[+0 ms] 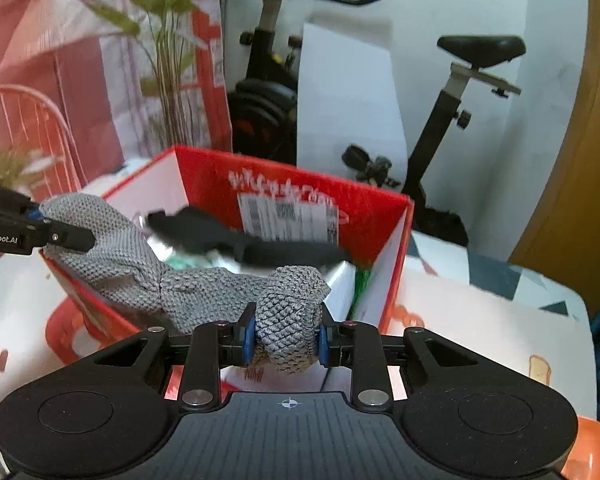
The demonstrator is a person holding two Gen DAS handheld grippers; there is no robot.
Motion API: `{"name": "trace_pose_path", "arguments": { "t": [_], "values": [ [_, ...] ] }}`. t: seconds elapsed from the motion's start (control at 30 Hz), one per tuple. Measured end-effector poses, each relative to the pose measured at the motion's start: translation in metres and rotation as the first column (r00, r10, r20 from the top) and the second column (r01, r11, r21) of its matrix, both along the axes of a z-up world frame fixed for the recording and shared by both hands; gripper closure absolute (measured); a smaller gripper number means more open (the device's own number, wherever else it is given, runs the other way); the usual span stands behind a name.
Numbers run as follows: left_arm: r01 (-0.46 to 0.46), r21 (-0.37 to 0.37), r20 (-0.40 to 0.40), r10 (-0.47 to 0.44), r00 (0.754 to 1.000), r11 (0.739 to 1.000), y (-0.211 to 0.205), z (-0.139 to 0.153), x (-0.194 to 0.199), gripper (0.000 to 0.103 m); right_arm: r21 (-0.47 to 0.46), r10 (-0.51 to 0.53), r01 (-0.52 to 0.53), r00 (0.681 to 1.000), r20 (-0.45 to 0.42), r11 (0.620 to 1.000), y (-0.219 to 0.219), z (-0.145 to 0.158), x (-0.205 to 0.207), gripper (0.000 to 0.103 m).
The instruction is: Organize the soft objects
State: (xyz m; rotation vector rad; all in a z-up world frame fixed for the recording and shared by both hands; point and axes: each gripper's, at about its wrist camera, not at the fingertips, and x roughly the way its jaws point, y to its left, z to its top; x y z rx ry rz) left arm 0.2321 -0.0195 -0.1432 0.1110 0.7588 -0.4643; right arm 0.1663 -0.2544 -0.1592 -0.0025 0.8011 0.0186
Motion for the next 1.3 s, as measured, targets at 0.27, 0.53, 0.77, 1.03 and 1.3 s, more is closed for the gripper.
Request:
{"name": "trace_pose_path", "arguments": {
  "t": [0.27,0.53,0.77,1.03,1.3],
  "values": [
    [0.034,0.063,0.006,-0.034,0.999,0.997,-0.005,-0.007,0.0,0.044,0.003,-0.006,0.006,0.999,-0.05,1.0,-0.003,-0.008,0.009,0.076],
    [-0.031,0.049,0.083,0.027,0.996,0.998,-0.002,0.008,-0.008,0.023,-0.036,0.023,-0.027,0.993,-0.117,0.999,0.012,-0.022,0.024,0.076],
    [-0.086,-0.014,0.159,0.087,0.983,0.996,0.004,0.034,-0.021,0.004,-0.083,-0.024,0.017,0.996,-0.086,0.996,0.017,-0.01,0.023,0.037],
    [-0.186,-0.02,0.272,0.184,0.945,0.982,0.006,0.068,-0.044,0.0,-0.075,-0.108,0.116,0.989,0.097,0.99,0.023,0.05,-0.013,0.0],
    [-0.236,-0.022,0.343,0.229,0.911,0.972,0.009,0.1,-0.09,0.0,-0.057,-0.181,0.203,0.948,0.263,0.977,0.046,0.114,-0.071,0.0]
  ]
}}
